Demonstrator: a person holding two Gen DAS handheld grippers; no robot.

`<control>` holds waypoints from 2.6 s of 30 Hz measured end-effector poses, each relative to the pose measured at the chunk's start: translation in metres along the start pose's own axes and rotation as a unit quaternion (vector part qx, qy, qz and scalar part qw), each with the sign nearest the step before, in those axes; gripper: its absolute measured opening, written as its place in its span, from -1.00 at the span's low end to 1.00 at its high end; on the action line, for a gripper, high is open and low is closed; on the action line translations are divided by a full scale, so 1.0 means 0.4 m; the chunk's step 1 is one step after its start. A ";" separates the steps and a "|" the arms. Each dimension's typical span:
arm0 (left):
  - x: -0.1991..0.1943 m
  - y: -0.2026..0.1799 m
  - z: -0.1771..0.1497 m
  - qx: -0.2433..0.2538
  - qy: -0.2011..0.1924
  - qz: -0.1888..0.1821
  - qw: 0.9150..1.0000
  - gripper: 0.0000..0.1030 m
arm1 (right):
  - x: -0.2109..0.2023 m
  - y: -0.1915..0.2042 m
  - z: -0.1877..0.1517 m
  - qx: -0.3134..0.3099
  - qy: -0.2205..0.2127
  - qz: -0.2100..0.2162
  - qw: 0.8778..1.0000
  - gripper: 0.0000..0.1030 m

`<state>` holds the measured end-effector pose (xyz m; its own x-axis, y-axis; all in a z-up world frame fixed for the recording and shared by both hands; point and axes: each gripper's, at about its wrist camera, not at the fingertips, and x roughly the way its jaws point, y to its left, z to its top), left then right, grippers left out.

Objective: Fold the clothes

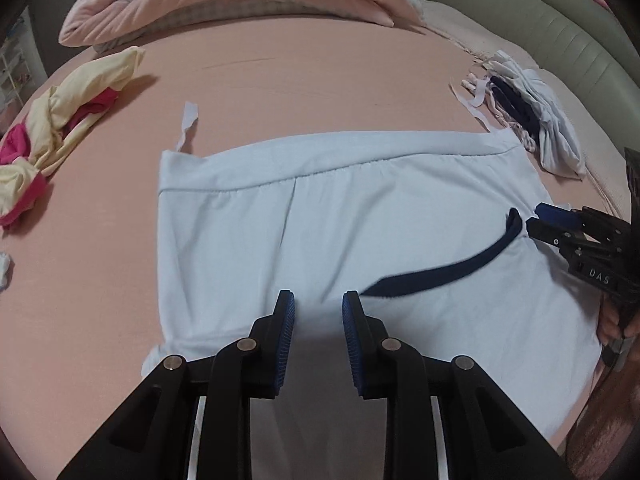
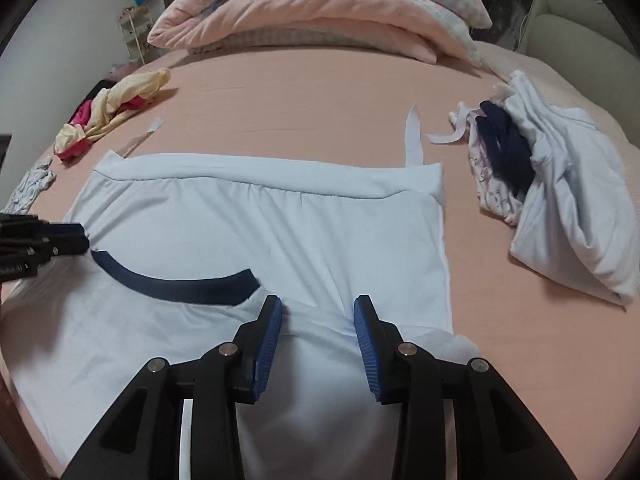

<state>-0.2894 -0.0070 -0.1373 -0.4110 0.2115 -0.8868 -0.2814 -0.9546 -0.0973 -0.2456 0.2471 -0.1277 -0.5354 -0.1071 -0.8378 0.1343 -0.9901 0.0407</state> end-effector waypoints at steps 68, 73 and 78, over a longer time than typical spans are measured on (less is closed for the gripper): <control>-0.231 0.098 -0.223 0.014 0.027 -0.024 0.999 -0.66 | -0.290 -0.029 -0.246 -0.006 0.056 0.090 0.994 -0.87; -0.309 0.116 -0.207 -0.024 -0.014 -0.018 0.999 -0.46 | -0.346 -0.083 -0.263 0.048 0.034 0.086 0.995 -0.61; -0.370 0.111 -0.161 -0.061 -0.072 -0.038 0.995 -0.45 | -0.406 -0.139 -0.227 0.130 -0.050 0.053 0.989 -0.60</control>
<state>-0.1852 -0.0943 -0.0397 -0.5147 0.3037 -0.8018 -0.2123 -0.9512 -0.2240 -0.0904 0.3278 -0.0432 -0.6107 -0.2080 -0.7640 -0.0181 -0.9610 0.2761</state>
